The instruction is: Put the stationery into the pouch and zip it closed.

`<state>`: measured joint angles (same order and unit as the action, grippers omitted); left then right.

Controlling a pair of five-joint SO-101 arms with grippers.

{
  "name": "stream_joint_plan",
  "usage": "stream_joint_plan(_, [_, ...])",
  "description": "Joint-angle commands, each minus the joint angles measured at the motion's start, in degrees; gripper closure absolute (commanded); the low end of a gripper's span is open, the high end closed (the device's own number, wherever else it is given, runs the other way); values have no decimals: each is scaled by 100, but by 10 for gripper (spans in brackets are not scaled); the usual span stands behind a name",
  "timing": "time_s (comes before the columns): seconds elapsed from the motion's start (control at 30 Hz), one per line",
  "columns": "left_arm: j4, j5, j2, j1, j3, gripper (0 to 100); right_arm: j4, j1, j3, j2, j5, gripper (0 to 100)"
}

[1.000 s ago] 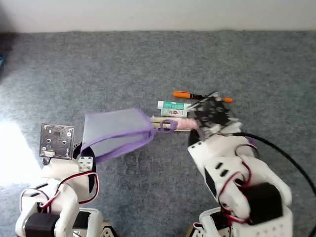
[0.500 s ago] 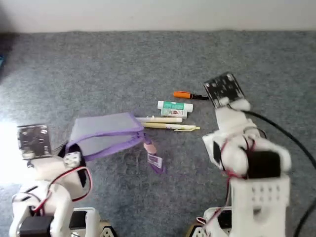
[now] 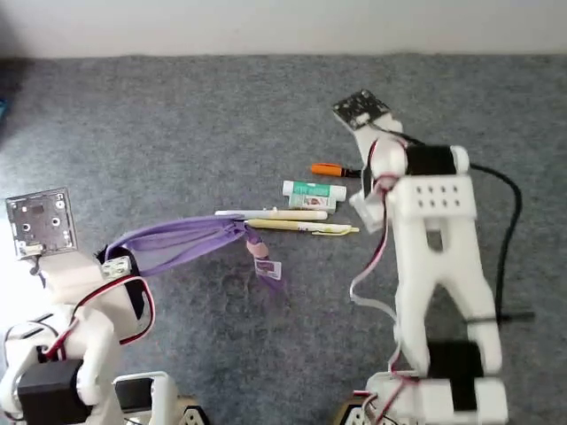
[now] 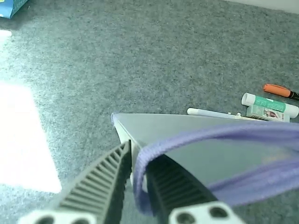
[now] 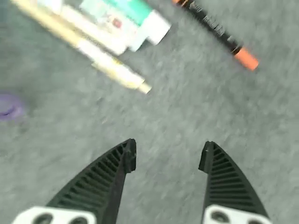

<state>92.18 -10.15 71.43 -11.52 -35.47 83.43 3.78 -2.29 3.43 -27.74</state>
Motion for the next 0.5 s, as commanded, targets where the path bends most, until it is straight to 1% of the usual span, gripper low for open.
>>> stream_joint_plan(0.0, [149,-105,44,-44,286,988,-312,-66,1011,-840,-457,776])
stream_joint_plan(0.1, [211,-105,44,-44,286,988,-497,-48,1881,-1719,-668,775])
stream_joint_plan(0.3, [211,-114,53,-44,321,988,-585,75,3666,-3468,-686,775])
stream_joint_plan(0.47, [220,-114,53,-44,321,988,-558,224,4932,-4646,-686,775])
